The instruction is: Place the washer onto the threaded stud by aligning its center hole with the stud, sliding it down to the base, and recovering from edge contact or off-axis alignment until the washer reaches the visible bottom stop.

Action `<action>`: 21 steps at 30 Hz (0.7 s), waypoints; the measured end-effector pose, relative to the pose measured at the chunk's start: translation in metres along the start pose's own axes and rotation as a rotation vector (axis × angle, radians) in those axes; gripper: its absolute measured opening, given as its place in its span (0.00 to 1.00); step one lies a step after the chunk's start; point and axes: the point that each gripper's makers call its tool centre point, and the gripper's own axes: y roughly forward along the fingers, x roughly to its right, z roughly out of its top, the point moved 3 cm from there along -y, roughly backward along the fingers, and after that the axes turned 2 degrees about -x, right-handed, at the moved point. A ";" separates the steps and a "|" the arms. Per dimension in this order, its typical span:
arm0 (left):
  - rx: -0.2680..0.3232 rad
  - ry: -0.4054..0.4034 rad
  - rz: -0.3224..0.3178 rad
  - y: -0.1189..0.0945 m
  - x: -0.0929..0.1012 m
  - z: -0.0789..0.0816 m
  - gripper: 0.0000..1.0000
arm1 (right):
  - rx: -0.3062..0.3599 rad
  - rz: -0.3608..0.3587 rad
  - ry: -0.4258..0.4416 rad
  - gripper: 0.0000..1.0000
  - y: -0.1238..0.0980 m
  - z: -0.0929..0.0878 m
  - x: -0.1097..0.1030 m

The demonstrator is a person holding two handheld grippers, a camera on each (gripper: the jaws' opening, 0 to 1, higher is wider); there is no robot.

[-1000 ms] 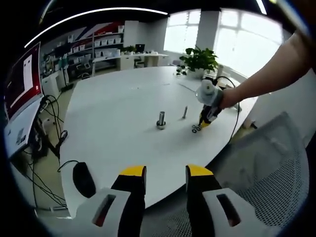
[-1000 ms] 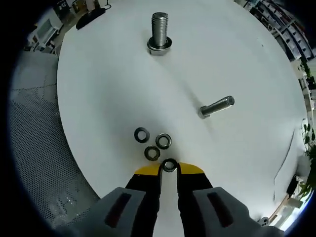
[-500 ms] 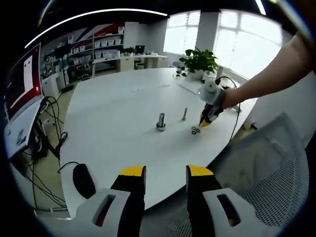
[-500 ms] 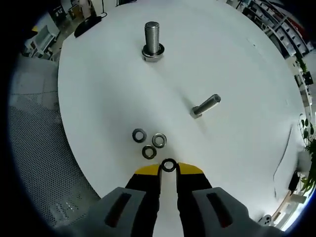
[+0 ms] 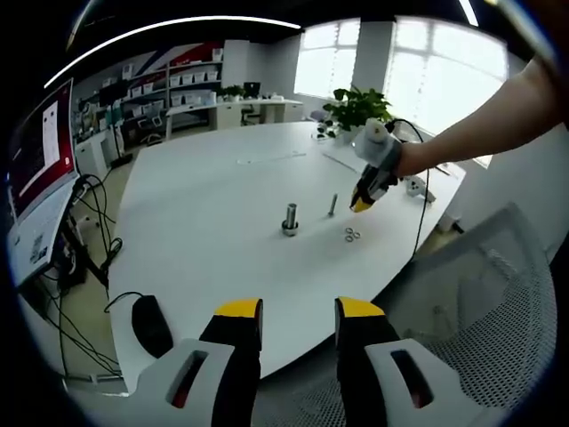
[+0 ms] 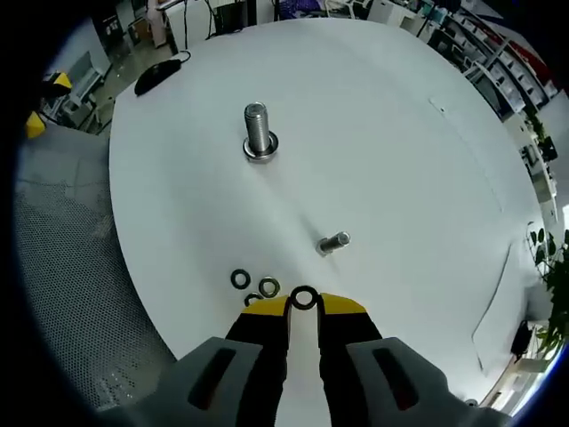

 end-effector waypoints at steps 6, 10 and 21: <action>0.003 -0.002 0.005 0.000 -0.001 0.000 0.30 | 0.037 -0.020 -0.036 0.13 -0.010 0.020 0.005; 0.000 -0.001 0.004 0.000 -0.001 0.000 0.30 | 0.064 -0.057 -0.066 0.13 -0.014 0.031 0.015; 0.000 0.001 0.006 0.000 -0.001 0.000 0.30 | 0.063 -0.064 -0.076 0.13 -0.012 0.037 0.019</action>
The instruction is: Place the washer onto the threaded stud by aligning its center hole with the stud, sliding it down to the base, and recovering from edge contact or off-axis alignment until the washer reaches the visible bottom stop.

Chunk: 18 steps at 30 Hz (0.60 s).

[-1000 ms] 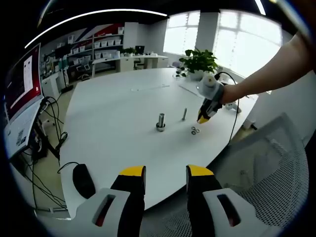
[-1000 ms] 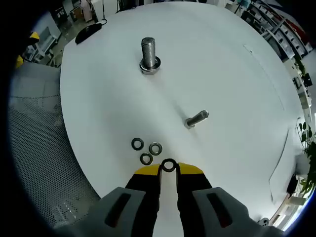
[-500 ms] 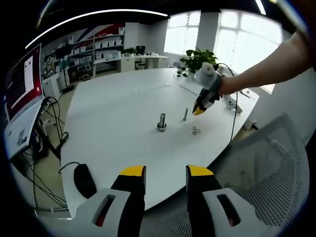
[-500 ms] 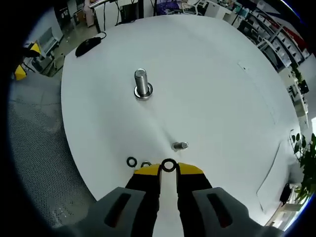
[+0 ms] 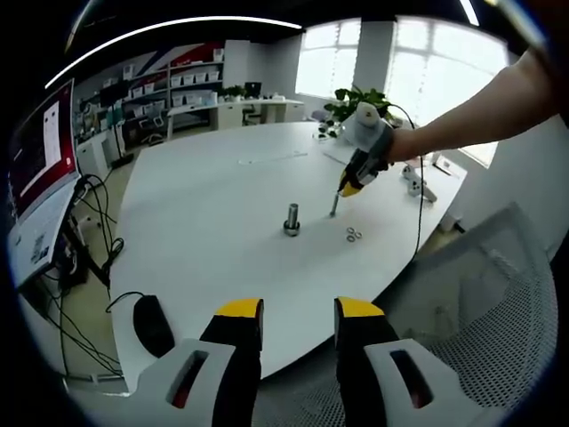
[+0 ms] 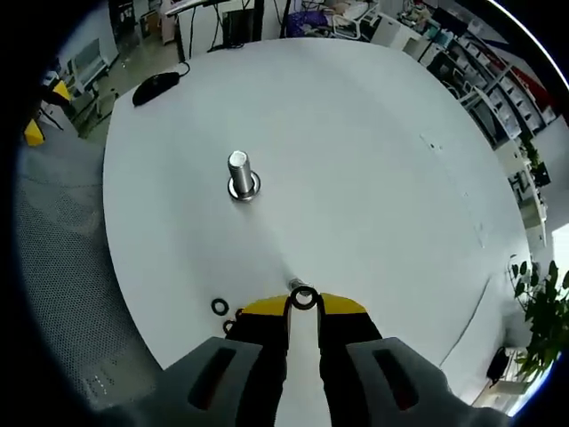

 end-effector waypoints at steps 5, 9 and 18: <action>-0.001 -0.001 -0.002 0.000 0.000 0.000 0.30 | -0.007 0.003 -0.014 0.13 0.003 0.001 0.001; -0.002 -0.002 -0.001 0.000 0.000 0.000 0.29 | -0.007 0.006 -0.007 0.13 0.005 0.001 0.001; -0.005 -0.004 0.001 0.001 0.000 -0.001 0.29 | -0.031 0.019 -0.009 0.13 0.013 -0.001 0.000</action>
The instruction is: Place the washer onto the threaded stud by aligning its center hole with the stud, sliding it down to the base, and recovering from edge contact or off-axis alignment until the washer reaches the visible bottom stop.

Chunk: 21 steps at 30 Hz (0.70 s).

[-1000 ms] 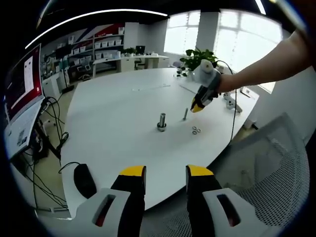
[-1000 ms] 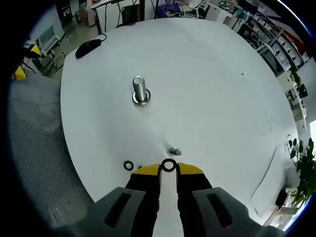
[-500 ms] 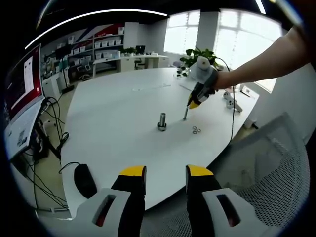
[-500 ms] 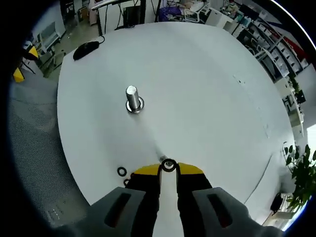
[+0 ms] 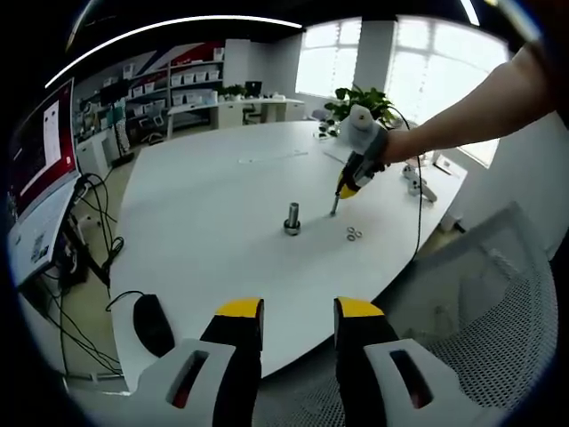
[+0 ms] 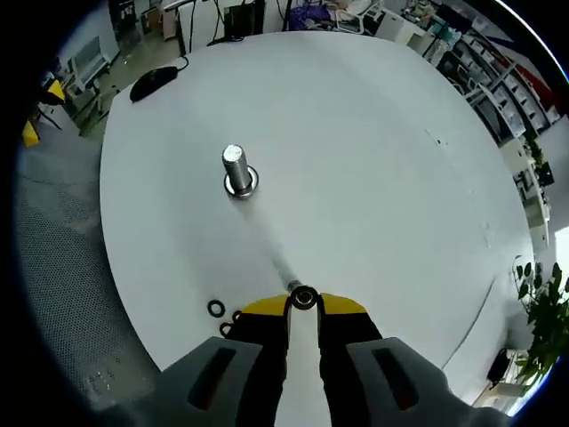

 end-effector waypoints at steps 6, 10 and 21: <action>-0.002 -0.001 0.001 0.000 0.000 -0.001 0.29 | -0.007 0.001 0.004 0.14 0.006 -0.002 -0.001; -0.009 0.000 0.002 0.001 0.000 -0.002 0.29 | -0.010 0.011 0.014 0.14 0.014 -0.003 -0.002; -0.023 -0.003 0.008 0.002 -0.001 -0.004 0.28 | -0.024 0.037 0.032 0.14 0.034 -0.009 -0.007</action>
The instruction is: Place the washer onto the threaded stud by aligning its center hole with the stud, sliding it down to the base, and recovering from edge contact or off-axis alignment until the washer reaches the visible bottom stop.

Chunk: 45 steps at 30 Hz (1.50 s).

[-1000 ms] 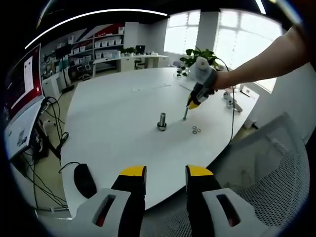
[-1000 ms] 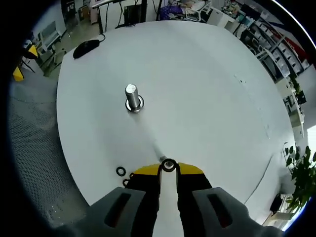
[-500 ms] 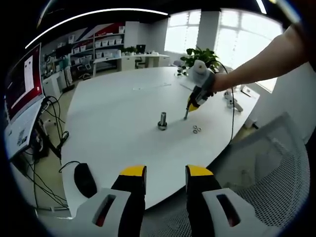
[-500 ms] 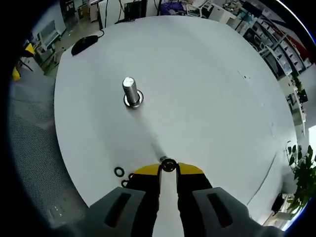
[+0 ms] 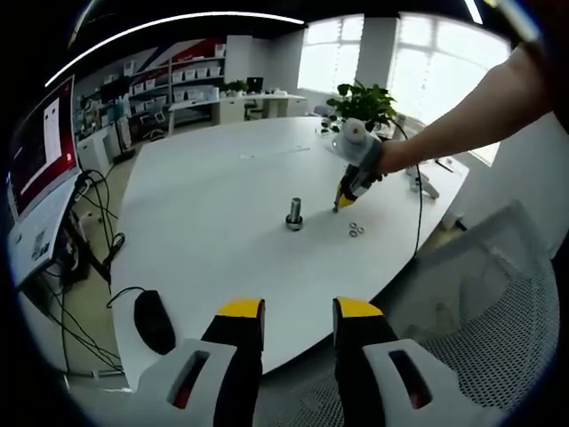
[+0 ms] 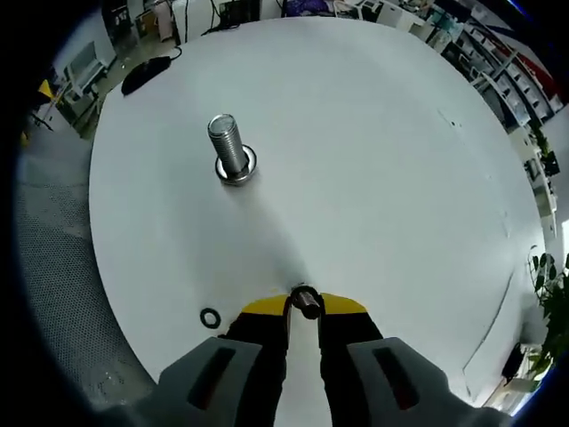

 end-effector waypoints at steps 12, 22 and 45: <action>-0.012 -0.004 0.007 0.001 -0.001 -0.002 0.28 | -0.002 0.016 0.014 0.15 0.010 -0.006 0.002; -0.016 -0.002 0.014 0.001 -0.001 -0.002 0.28 | -0.010 0.018 0.049 0.17 0.009 -0.020 0.000; 0.010 0.009 0.017 -0.002 -0.002 0.002 0.29 | 0.003 0.131 -0.011 0.19 -0.008 -0.050 -0.049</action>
